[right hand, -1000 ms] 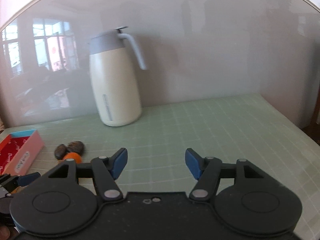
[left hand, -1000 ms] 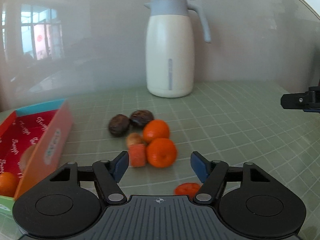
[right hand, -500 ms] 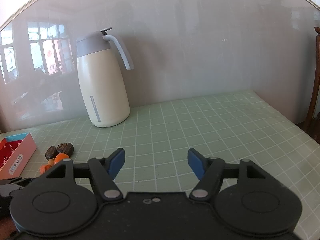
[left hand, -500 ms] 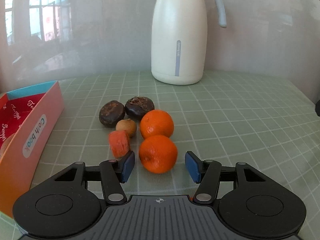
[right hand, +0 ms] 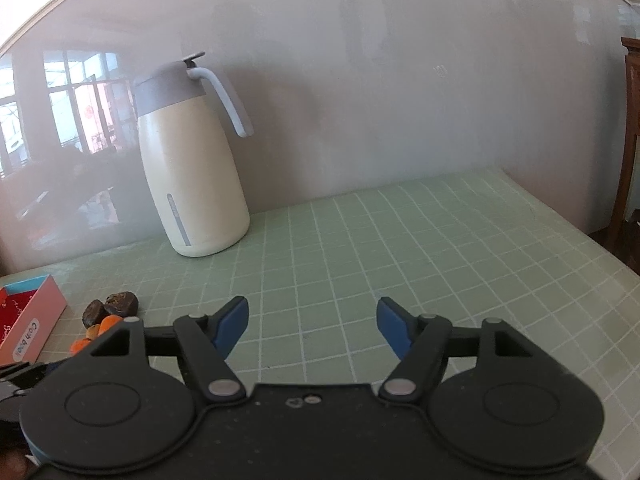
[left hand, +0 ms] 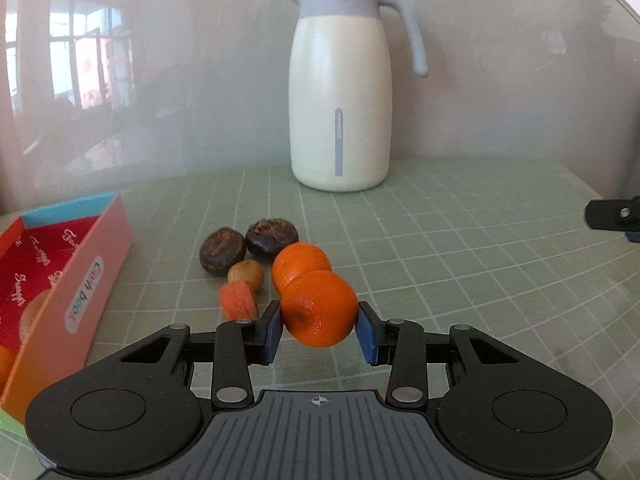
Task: Organize fruits
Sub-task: 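Carry the orange with the left gripper into the red box and release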
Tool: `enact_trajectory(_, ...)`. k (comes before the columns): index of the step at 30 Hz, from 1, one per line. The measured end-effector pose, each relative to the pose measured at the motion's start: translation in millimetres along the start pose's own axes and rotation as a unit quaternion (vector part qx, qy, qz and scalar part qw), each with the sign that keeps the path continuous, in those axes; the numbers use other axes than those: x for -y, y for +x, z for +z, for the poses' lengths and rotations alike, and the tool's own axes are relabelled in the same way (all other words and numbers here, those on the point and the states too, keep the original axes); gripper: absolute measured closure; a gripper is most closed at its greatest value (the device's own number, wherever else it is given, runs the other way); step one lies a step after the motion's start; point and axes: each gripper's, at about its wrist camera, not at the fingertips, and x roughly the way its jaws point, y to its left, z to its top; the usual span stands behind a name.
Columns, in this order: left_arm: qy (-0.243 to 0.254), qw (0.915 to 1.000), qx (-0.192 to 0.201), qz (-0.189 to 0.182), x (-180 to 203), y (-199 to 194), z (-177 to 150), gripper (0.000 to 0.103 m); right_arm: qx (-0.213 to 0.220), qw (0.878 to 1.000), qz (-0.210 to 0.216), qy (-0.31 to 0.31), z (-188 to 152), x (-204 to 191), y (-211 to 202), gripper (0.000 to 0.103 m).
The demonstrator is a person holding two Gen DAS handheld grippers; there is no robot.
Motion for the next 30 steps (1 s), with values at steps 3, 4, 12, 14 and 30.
enact_trajectory(3,0.002,0.9999,0.013,0.004,-6.9,-9.1,2.6,0.064,-0.005,1.0,-0.001,0.008,0.3,0.5,2.4,0.032)
enact_trajectory(4,0.002,0.9998,0.017,0.006,-10.6,-12.3,3.6,0.064,-0.005,1.0,-0.001,0.01,0.2,0.4,3.0,0.032)
enact_trajectory(12,-0.016,0.9989,0.032,0.029,-47.4,-27.5,6.5,0.064,-0.014,1.0,0.005,0.011,-1.4,-14.3,10.4,0.032)
enact_trajectory(14,-0.02,0.9985,0.035,0.037,-58.3,-29.9,6.8,0.064,-0.013,1.0,0.01,0.007,-1.7,-22.7,11.4,0.032)
enact_trajectory(30,-0.059,0.9928,0.048,0.093,-137.6,-46.9,-0.7,0.064,-0.022,0.999,0.04,-0.021,-5.4,-74.7,21.5,0.032)
